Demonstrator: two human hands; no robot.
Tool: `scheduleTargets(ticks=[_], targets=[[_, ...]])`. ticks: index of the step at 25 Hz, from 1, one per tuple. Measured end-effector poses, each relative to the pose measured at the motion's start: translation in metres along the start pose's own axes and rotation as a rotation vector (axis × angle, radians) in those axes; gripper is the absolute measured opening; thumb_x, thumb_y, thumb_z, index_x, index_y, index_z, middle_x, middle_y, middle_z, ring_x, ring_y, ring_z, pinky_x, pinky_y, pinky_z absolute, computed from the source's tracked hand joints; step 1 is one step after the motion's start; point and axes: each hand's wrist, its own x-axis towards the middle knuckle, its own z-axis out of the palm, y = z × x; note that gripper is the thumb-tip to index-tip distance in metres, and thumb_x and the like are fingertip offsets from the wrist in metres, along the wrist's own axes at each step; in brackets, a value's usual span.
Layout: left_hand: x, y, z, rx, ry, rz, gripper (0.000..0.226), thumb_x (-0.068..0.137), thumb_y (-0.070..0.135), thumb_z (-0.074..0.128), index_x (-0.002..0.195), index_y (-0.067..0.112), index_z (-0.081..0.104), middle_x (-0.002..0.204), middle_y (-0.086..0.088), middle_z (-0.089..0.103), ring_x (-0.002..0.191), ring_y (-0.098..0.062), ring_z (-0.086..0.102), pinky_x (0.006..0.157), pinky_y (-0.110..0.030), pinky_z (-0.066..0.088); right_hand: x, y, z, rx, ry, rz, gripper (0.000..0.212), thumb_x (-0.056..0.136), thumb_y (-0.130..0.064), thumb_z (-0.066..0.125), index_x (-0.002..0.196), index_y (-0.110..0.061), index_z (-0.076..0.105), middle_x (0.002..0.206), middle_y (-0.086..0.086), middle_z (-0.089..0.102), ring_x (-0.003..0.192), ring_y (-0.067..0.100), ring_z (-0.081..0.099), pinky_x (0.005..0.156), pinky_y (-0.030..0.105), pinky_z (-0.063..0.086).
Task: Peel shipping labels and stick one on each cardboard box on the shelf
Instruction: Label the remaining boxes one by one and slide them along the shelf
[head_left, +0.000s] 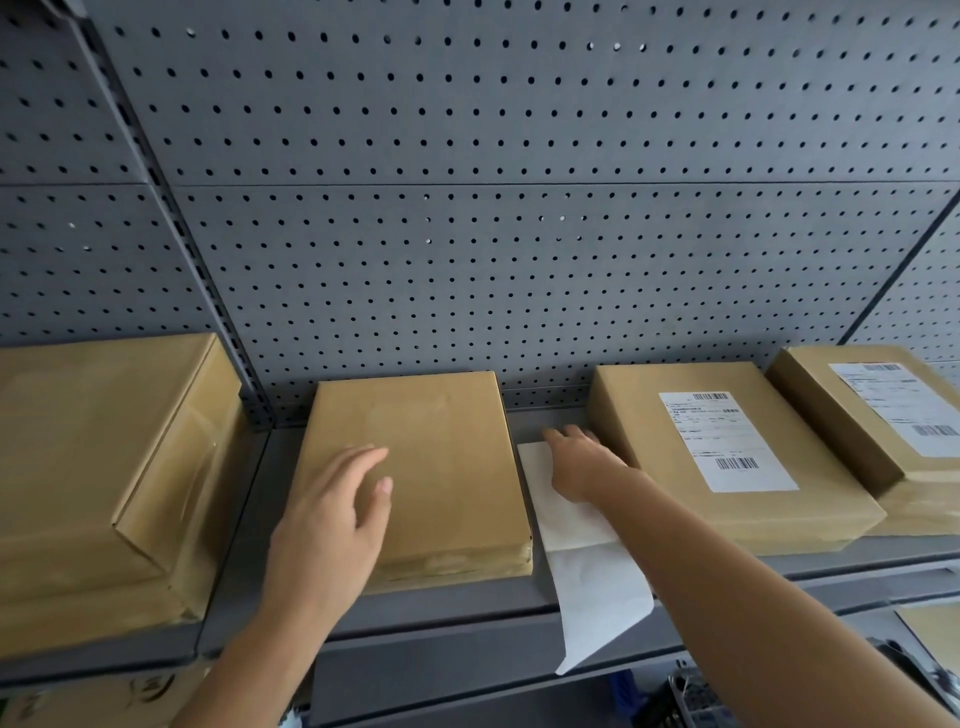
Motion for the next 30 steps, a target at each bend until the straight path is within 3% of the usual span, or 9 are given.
scheduleTargets(ticks=[4,10,14,18,21,23,27,30], targets=[[0.009,0.023,0.016,-0.069,-0.080,0.118,0.037,0.102,0.028,0.056,0.138,0.022,0.061,0.140,0.012,0.059,0.130,-0.003,0.050,0.109,-0.020,0.036,0.001,0.003,0.003,-0.053,0.077,0.029,0.057,0.086,0.008,0.046,0.140,-0.008,0.039,0.141,0.017,0.035,0.128,0.038,0.041,0.107,0.048,0.043],[0.013,0.065,0.039,-0.107,-0.113,0.202,0.031,0.101,0.029,0.056,0.130,0.024,0.065,0.131,0.016,0.064,0.122,-0.003,0.055,0.101,-0.019,0.043,-0.017,0.000,-0.009,-0.149,0.404,-0.045,0.034,0.087,0.005,0.052,0.118,-0.010,0.056,0.120,0.012,0.052,0.111,0.032,0.050,0.089,0.039,0.047],[0.019,0.092,0.052,-0.286,-0.151,0.072,0.020,0.101,0.032,0.057,0.114,0.025,0.071,0.110,0.018,0.071,0.104,-0.001,0.063,0.090,-0.022,0.050,-0.042,0.003,-0.028,-0.169,0.629,-0.084,0.019,0.088,-0.009,0.058,0.104,-0.019,0.061,0.106,0.003,0.057,0.102,0.029,0.054,0.081,0.039,0.043],[0.028,0.114,0.061,-0.512,-0.241,-0.124,0.023,0.099,0.042,0.058,0.097,0.024,0.071,0.089,0.016,0.071,0.089,-0.001,0.066,0.078,-0.013,0.049,-0.078,0.014,-0.042,-0.080,0.806,-0.090,0.017,0.081,-0.011,0.067,0.094,-0.021,0.064,0.095,0.000,0.059,0.091,0.029,0.055,0.074,0.040,0.046],[0.033,0.123,0.071,-0.731,-0.284,-0.210,0.043,0.094,0.054,0.060,0.088,0.014,0.074,0.083,-0.002,0.075,0.084,-0.019,0.070,0.088,-0.037,0.058,-0.107,0.023,-0.044,-0.001,0.926,-0.136,0.015,0.081,-0.013,0.073,0.093,-0.020,0.066,0.090,-0.001,0.058,0.086,0.028,0.054,0.070,0.040,0.047],[0.031,0.131,0.071,-0.834,-0.302,-0.234,0.048,0.093,0.054,0.062,0.088,0.008,0.074,0.086,-0.009,0.076,0.081,-0.018,0.071,0.089,-0.042,0.058,-0.123,0.026,-0.041,0.014,0.969,-0.174,0.015,0.082,-0.013,0.073,0.095,-0.018,0.067,0.090,0.000,0.058,0.085,0.028,0.054,0.071,0.039,0.047],[0.022,0.138,0.066,-0.802,-0.281,-0.204,0.043,0.090,0.059,0.063,0.089,0.017,0.071,0.082,0.005,0.072,0.078,-0.009,0.066,0.076,-0.025,0.052,-0.139,0.032,-0.033,0.042,0.999,-0.208,0.019,0.082,-0.009,0.072,0.099,-0.017,0.069,0.092,0.001,0.057,0.085,0.027,0.054,0.068,0.039,0.049],[0.017,0.136,0.065,-0.829,-0.332,-0.206,0.043,0.089,0.059,0.063,0.092,0.018,0.074,0.089,0.006,0.075,0.081,-0.003,0.066,0.076,-0.019,0.051,-0.146,0.037,-0.026,0.053,1.005,-0.253,0.022,0.081,-0.005,0.073,0.100,-0.016,0.069,0.093,0.001,0.058,0.085,0.025,0.054,0.066,0.036,0.047]])
